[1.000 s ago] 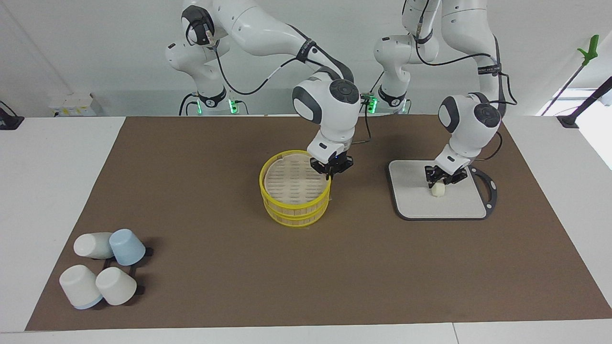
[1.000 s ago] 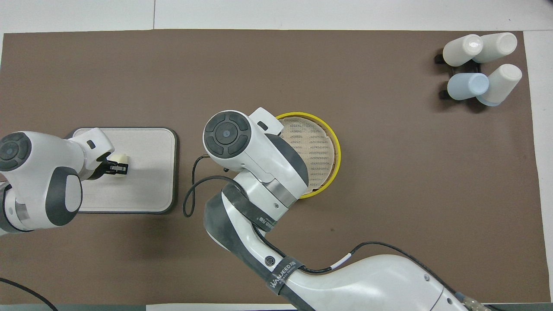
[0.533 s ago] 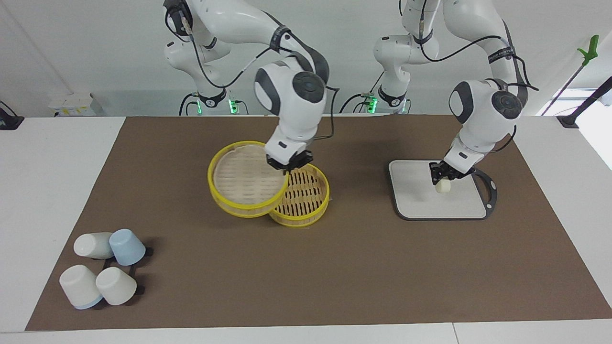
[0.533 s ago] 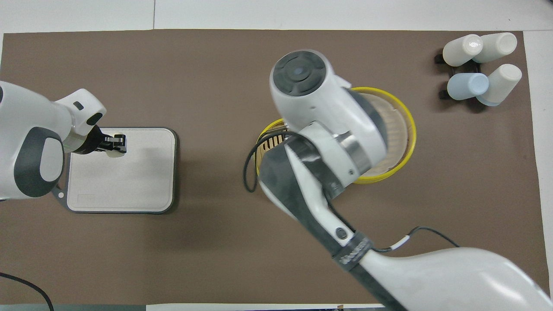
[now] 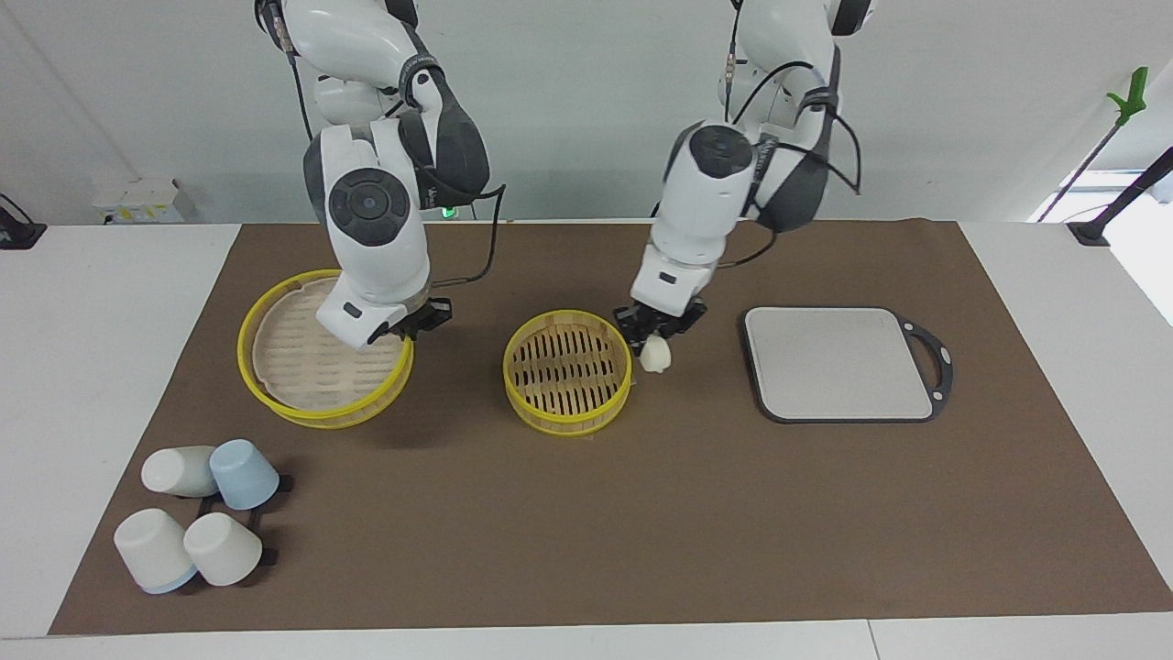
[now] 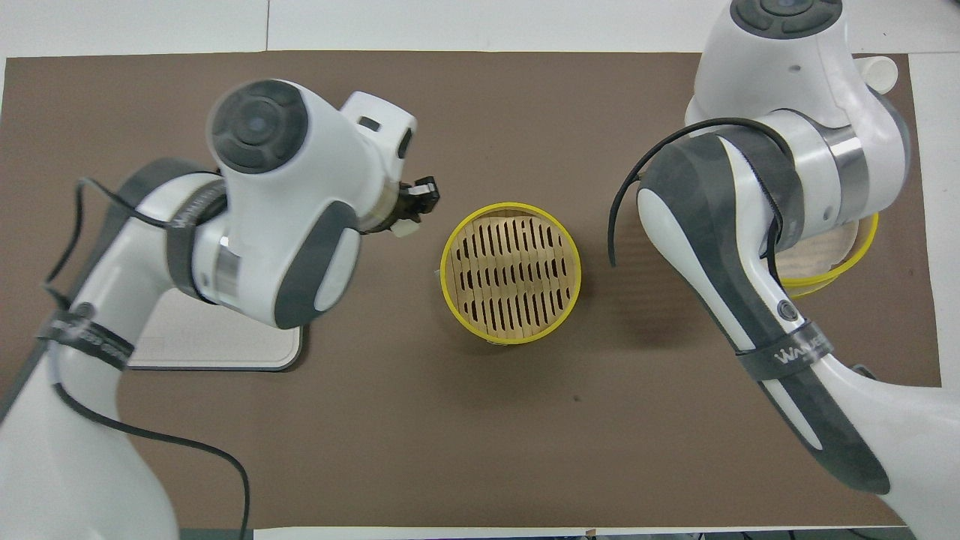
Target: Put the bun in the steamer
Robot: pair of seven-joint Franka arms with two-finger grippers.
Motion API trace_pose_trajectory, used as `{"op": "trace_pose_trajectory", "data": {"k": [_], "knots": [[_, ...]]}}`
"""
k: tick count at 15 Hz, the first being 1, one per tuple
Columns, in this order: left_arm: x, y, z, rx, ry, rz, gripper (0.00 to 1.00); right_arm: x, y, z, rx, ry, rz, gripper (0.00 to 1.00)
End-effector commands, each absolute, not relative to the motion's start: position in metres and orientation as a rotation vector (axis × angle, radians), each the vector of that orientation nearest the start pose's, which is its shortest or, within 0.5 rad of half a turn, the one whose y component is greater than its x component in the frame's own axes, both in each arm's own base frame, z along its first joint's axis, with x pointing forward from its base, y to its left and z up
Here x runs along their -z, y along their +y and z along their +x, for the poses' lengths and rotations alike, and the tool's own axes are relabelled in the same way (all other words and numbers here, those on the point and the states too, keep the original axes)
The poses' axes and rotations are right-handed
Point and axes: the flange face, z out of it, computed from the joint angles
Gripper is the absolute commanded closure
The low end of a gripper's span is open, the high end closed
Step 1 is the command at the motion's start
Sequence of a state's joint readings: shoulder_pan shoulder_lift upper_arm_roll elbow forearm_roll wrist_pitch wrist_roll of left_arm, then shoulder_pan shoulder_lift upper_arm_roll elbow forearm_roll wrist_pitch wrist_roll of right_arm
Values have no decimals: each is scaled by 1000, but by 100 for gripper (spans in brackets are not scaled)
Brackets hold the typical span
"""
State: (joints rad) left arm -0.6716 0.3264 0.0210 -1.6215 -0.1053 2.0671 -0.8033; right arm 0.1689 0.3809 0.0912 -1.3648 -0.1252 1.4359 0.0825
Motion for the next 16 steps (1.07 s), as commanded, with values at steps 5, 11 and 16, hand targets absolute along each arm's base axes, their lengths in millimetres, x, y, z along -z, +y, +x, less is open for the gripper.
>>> {"op": "trace_pose_trajectory", "data": {"k": [5,11,16], "knots": [[-343,-463,482,96,-217,-3234,65,-486,119,612,-502,-311,-3231,100],[-335,-464,476,100,-308,-3228,0,-486,119,611,-500,-312,-3230,100],[-435,-368,512,35,-381,-3195,0,-487,130,614,-445,-364,-3202,100]]}}
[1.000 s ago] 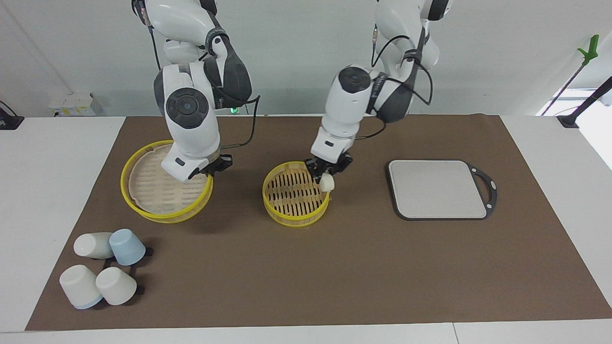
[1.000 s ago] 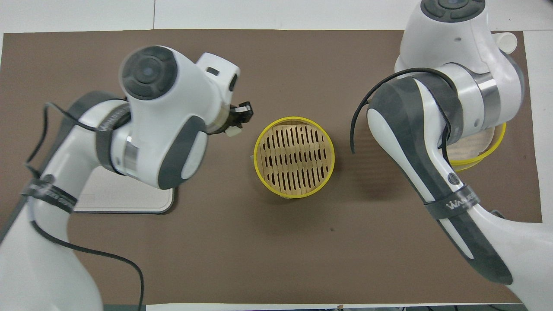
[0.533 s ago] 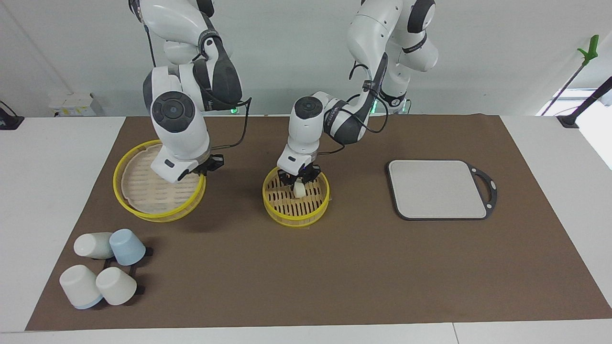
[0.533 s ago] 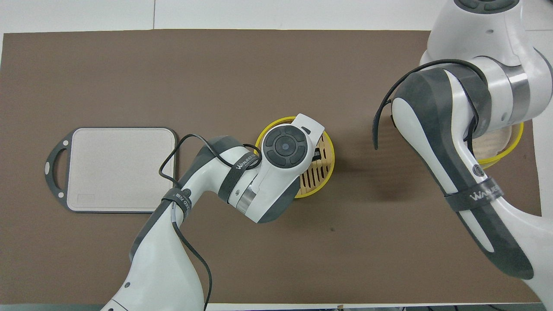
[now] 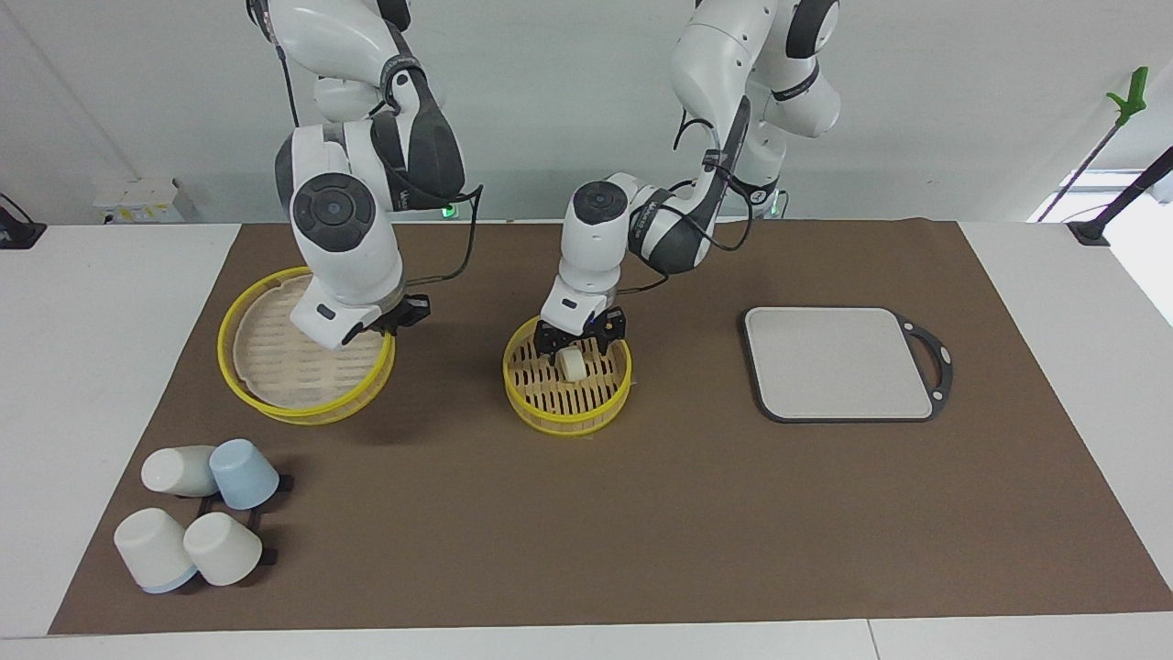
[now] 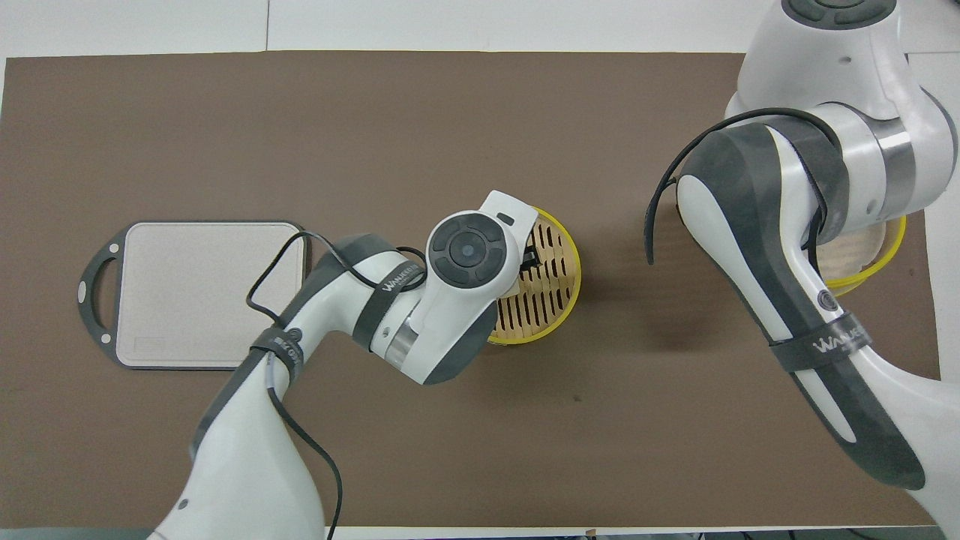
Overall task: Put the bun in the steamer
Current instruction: 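Withdraw the left gripper while the right gripper brings the lid back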
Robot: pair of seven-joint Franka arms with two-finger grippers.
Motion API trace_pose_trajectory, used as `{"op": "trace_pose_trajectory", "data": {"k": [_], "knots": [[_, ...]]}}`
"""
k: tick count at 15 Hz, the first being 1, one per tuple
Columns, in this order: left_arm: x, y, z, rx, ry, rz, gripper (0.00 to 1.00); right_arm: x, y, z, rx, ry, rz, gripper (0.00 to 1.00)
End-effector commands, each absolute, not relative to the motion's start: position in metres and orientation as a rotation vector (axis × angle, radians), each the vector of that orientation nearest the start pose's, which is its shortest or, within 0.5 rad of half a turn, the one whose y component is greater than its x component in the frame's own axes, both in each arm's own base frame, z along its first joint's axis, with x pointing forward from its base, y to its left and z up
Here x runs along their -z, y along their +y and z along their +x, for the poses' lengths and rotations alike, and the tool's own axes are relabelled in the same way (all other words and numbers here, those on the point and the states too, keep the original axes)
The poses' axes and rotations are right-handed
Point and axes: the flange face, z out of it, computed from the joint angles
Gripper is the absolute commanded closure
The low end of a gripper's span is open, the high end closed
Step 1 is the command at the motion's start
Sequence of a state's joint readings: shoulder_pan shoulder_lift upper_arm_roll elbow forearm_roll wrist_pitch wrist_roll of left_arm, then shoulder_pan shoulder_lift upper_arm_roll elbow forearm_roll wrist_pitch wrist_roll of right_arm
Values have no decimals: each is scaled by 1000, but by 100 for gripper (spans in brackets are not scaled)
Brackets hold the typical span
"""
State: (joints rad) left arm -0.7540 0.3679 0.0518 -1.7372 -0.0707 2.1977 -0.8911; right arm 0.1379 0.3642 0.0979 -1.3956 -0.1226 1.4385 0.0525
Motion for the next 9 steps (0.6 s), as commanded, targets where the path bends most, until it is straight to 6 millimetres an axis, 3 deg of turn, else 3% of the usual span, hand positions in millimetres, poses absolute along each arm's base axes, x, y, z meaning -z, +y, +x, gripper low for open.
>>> {"op": "trace_pose_trajectory", "data": {"k": [1,3,5,9], "knots": [[-458,-333,523,-6,-351,-3181,0,-488,139,614,-413,-370,-3189,100],[-495,-265,537,-42,-315,-3173,0,-493,180,615,-288,-406,-3113,100],[-522,-197,547,-64,-283,-3170,0,-498,258,606,-87,-393,-3089,100],[-562,-62,550,-90,-60,-3186,0,-468,374,573,35,-302,-3053,100]]}}
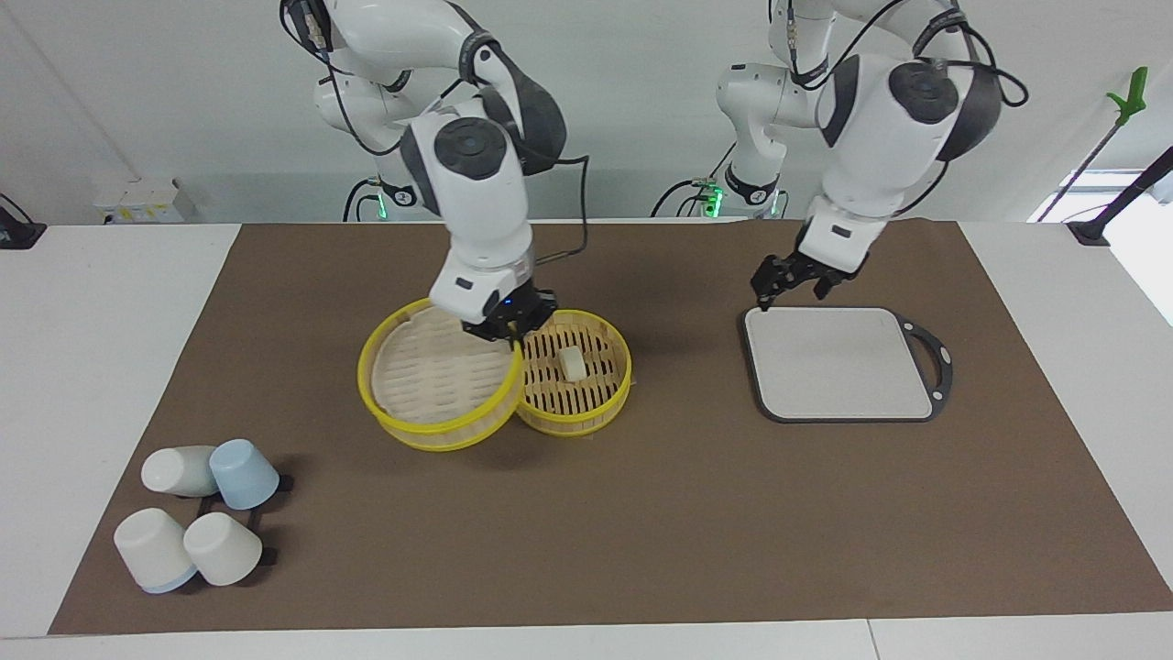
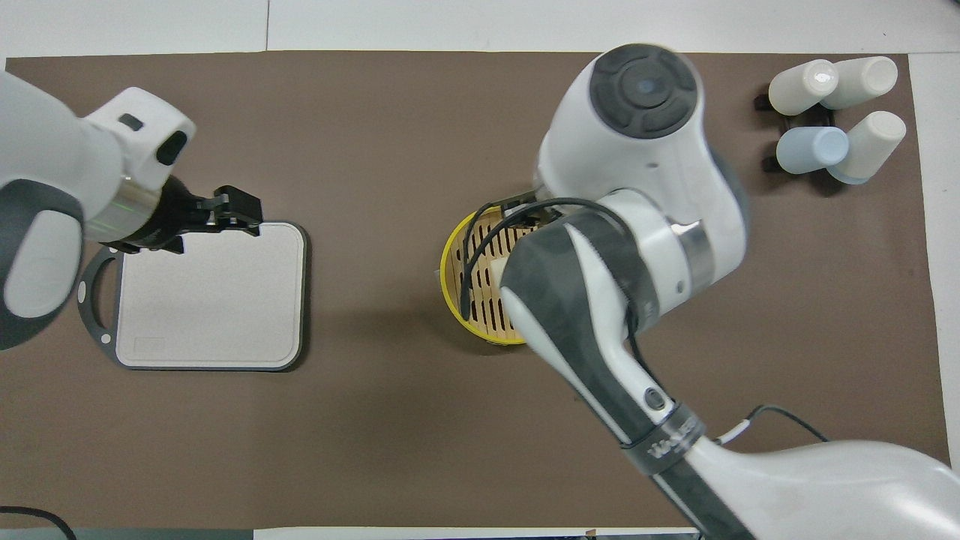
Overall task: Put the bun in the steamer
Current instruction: 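Lower the lid onto the steamer with the right gripper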
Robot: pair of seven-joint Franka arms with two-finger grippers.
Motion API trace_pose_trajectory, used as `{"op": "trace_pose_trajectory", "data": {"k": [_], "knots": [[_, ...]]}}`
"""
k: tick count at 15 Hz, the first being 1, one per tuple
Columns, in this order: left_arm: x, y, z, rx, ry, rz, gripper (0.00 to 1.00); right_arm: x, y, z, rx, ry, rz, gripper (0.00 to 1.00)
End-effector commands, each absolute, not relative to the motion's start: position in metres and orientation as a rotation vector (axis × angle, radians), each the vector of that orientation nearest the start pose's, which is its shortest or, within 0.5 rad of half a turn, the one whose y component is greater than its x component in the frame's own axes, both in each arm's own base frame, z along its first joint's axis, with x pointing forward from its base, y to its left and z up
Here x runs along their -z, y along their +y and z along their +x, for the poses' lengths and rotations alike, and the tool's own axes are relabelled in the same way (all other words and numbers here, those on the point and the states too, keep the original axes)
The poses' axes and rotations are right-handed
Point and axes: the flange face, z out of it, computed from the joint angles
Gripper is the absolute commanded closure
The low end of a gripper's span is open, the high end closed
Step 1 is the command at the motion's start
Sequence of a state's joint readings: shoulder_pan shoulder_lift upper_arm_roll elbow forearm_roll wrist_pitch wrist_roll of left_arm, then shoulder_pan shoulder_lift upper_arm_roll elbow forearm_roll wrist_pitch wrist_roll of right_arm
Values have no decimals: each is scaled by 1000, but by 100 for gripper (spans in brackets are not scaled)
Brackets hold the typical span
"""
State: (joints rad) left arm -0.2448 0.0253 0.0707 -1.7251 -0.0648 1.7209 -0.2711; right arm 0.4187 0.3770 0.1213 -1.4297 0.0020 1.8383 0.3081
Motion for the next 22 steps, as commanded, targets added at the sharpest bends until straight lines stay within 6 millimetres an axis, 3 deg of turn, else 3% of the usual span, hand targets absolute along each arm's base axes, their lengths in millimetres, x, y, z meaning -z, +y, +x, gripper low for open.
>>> {"op": "trace_pose_trajectory", "data": {"k": [1,3,7,11,17,18,22], "knots": [[-569,-42,547,-92,-34,-3189,0,-451,401,563,36,-286,-3060,100],[-582,-23,536,-101,-13,-3185,0,-427,419,557,38,-260,-3059,100],[-599,-17,520,-111,6,-3138,0,-407,419,547,9,-258,-3058,100],[-602,-25,516,-137,65,-3107,0,-399,421,538,24,-266,-3051,100],[-627,-25,521,-135,79,-3109,0,-398,427,530,26,-241,-3049,100],[-620,-25,527,-168,76,-3106,0,-399,428,530,33,-238,-3046,100],[-622,-29,527,-164,89,-3114,0,-393,448,522,66,-211,-3024,100]]}}
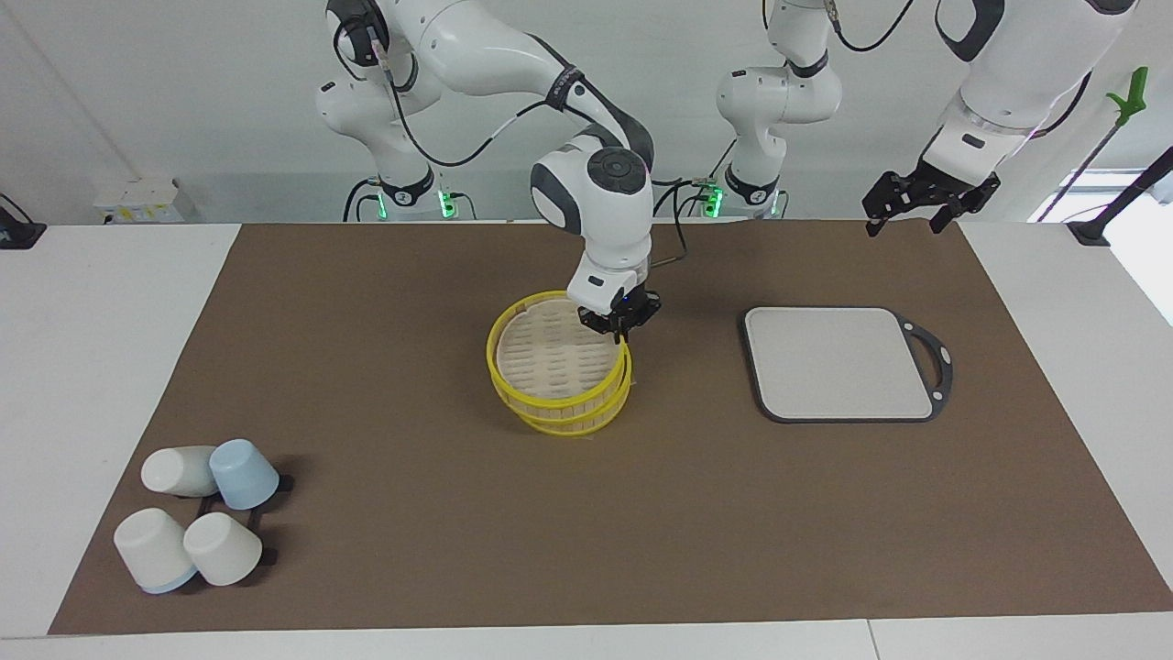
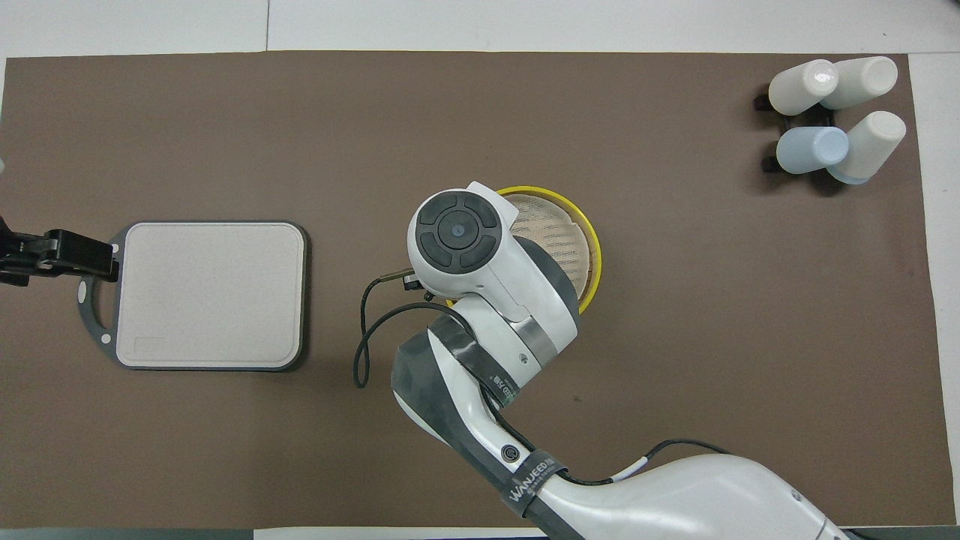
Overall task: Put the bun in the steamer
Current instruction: 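Lower the lid onto the steamer with the right gripper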
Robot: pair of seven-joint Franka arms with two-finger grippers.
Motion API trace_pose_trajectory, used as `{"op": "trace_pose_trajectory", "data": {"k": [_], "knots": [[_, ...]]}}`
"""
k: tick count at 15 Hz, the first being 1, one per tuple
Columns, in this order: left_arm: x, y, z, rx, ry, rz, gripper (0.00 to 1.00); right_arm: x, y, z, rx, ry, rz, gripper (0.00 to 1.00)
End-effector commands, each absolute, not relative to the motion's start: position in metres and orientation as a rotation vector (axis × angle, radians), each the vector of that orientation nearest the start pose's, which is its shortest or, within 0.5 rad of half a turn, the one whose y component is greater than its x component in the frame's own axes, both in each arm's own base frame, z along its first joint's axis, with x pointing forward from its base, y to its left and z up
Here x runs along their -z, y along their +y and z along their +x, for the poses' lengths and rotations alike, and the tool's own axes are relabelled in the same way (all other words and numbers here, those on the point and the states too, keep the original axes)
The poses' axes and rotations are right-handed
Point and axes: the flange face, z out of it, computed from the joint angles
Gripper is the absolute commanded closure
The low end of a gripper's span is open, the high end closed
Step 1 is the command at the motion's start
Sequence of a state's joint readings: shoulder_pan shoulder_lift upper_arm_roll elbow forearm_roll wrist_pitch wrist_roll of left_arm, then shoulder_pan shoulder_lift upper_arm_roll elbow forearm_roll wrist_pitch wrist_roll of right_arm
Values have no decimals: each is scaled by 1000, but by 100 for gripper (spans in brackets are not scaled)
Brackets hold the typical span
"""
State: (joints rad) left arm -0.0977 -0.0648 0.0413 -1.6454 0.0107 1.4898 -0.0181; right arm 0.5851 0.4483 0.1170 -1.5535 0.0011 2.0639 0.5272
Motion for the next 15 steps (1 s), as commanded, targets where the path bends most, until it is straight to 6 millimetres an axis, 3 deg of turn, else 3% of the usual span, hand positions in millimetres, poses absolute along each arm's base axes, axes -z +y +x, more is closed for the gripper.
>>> {"op": "trace_pose_trajectory", "data": {"k": [1,12,14,15], "knots": [[-622,-28,527,-159,89,-3114,0,-391,450,521,81,-210,-3016,100],[-626,-24,525,-137,94,-3137,0,-372,436,513,47,-199,-3038,100],[-626,-25,525,-137,94,-3137,0,-372,434,511,16,-197,-3054,89],[-627,-25,524,-135,94,-3137,0,-372,433,512,10,-196,-3058,74]]}}
